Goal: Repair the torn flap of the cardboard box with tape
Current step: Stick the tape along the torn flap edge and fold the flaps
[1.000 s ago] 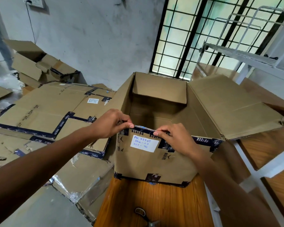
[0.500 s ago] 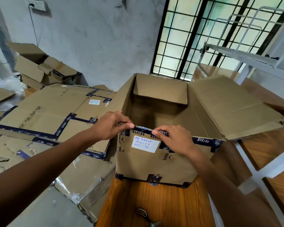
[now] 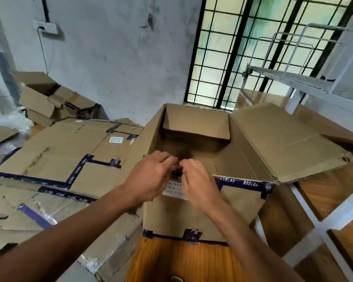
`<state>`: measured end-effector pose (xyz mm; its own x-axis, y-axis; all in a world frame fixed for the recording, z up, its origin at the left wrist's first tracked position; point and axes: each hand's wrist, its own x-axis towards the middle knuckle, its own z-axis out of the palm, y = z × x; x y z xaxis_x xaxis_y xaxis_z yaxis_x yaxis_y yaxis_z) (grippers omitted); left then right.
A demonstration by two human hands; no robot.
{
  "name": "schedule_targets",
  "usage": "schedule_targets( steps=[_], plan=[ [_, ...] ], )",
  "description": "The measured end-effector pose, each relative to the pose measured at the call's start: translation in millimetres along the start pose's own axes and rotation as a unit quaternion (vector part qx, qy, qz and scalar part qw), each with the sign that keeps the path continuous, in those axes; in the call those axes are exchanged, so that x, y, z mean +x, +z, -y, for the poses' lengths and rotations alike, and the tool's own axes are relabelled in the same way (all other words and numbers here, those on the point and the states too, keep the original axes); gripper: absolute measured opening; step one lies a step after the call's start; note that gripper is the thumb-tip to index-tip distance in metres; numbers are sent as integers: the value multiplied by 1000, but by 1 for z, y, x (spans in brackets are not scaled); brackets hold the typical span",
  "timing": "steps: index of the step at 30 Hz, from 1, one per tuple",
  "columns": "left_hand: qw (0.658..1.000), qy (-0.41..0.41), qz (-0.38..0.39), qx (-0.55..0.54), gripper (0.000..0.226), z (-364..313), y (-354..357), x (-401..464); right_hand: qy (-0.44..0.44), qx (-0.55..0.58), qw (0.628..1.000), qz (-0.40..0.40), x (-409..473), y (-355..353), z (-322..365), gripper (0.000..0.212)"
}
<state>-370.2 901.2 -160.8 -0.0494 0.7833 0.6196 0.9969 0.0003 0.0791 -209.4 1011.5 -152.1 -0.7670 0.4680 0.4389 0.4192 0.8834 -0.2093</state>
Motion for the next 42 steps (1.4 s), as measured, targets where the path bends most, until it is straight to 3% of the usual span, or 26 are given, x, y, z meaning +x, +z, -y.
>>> schedule_targets(
  steps=[2,6,12,15,19,22,24,27,31,35,42],
  plan=[
    [999,-39,-25,17,17,-18,10,9,28,-27,999,-36,4,15,15,24],
    [991,-71,-67,95,29,-14,26,21,120,-23,984,-133,12,31,14,17],
    [979,-92,-104,151,51,-6,42,33,136,-44,962,-232,26,47,7,33],
    [976,-86,-134,149,49,-1,50,34,125,-59,950,-281,29,54,8,48],
    [977,-69,-154,134,48,2,57,35,108,-55,941,-315,29,59,6,50],
    [979,-62,-150,123,46,1,55,31,110,-51,946,-301,25,57,10,47],
    [984,-50,-132,109,44,0,46,27,111,-44,960,-252,18,50,11,42],
    [995,-21,-66,66,34,7,36,15,62,-24,988,-143,4,35,1,31],
    [999,25,15,-39,23,19,18,8,-3,44,997,-70,0,20,-14,17],
    [995,16,60,-83,10,17,6,13,3,103,993,-49,1,18,-18,9],
    [998,-5,62,-11,11,1,2,19,-5,65,995,-71,1,18,-6,12]
  ],
)
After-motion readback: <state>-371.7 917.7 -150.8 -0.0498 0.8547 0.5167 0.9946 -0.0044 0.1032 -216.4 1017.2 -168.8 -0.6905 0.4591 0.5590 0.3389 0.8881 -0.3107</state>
